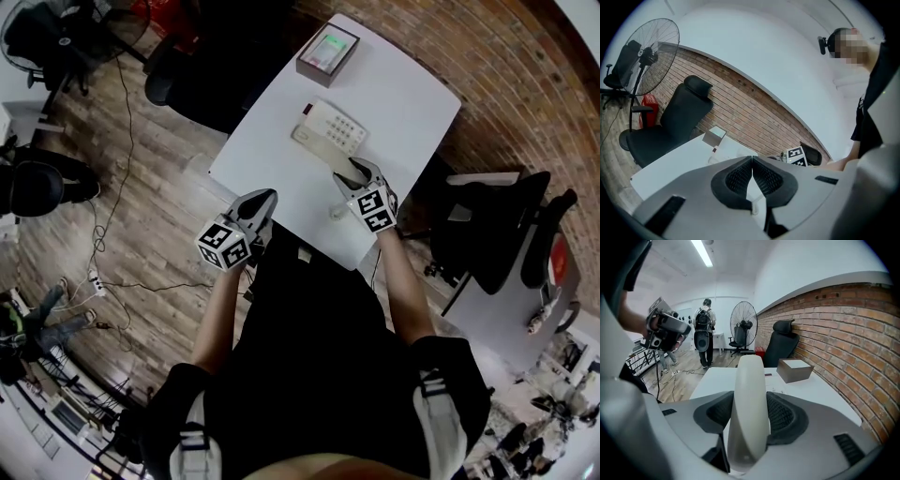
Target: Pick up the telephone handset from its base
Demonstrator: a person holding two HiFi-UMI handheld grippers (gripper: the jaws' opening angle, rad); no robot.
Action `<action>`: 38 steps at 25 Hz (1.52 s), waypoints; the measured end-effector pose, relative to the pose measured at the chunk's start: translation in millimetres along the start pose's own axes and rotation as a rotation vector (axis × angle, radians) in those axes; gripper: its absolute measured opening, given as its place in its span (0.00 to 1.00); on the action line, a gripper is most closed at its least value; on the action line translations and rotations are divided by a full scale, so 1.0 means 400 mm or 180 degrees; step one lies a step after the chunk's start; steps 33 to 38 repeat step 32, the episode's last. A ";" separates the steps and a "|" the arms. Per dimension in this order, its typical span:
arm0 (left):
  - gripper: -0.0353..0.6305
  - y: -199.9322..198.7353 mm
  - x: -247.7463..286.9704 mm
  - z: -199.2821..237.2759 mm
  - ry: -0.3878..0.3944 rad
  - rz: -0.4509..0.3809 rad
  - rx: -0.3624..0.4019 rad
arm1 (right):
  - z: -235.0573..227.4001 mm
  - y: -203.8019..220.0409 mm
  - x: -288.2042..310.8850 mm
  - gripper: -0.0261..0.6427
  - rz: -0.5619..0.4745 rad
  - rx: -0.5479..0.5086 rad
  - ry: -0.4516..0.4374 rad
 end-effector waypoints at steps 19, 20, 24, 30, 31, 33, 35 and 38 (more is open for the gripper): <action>0.08 0.078 0.005 -0.129 -0.0051 -0.0045 0.0116 | 0.040 0.037 -0.153 0.35 -0.0310 -0.0197 -0.0032; 0.08 0.080 0.004 -0.133 -0.0059 -0.0050 0.0118 | 0.040 0.040 -0.158 0.35 -0.0304 -0.0191 -0.0038; 0.08 0.092 0.003 -0.149 -0.0090 -0.0064 0.0126 | 0.040 0.047 -0.180 0.35 -0.0361 -0.0199 -0.0043; 0.08 0.108 0.002 -0.179 -0.0117 -0.0083 0.0156 | 0.048 0.065 -0.221 0.35 -0.0419 -0.0203 -0.0033; 0.08 0.110 0.002 -0.183 -0.0120 -0.0085 0.0163 | 0.049 0.070 -0.228 0.35 -0.0416 -0.0198 -0.0029; 0.08 0.112 0.002 -0.188 -0.0123 -0.0087 0.0170 | 0.050 0.075 -0.235 0.35 -0.0415 -0.0194 -0.0026; 0.08 0.112 0.002 -0.188 -0.0123 -0.0087 0.0170 | 0.050 0.075 -0.235 0.35 -0.0415 -0.0194 -0.0026; 0.08 0.112 0.002 -0.188 -0.0123 -0.0087 0.0170 | 0.050 0.075 -0.235 0.35 -0.0415 -0.0194 -0.0026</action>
Point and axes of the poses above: the fingertips, and each gripper's own axes: x forward along the fingers, z to its left, y out of its underside, the point moved 2 cm from there along -x, backward along the fingers, and after that the axes turned 7 degrees about -x, right-handed, at the moved point
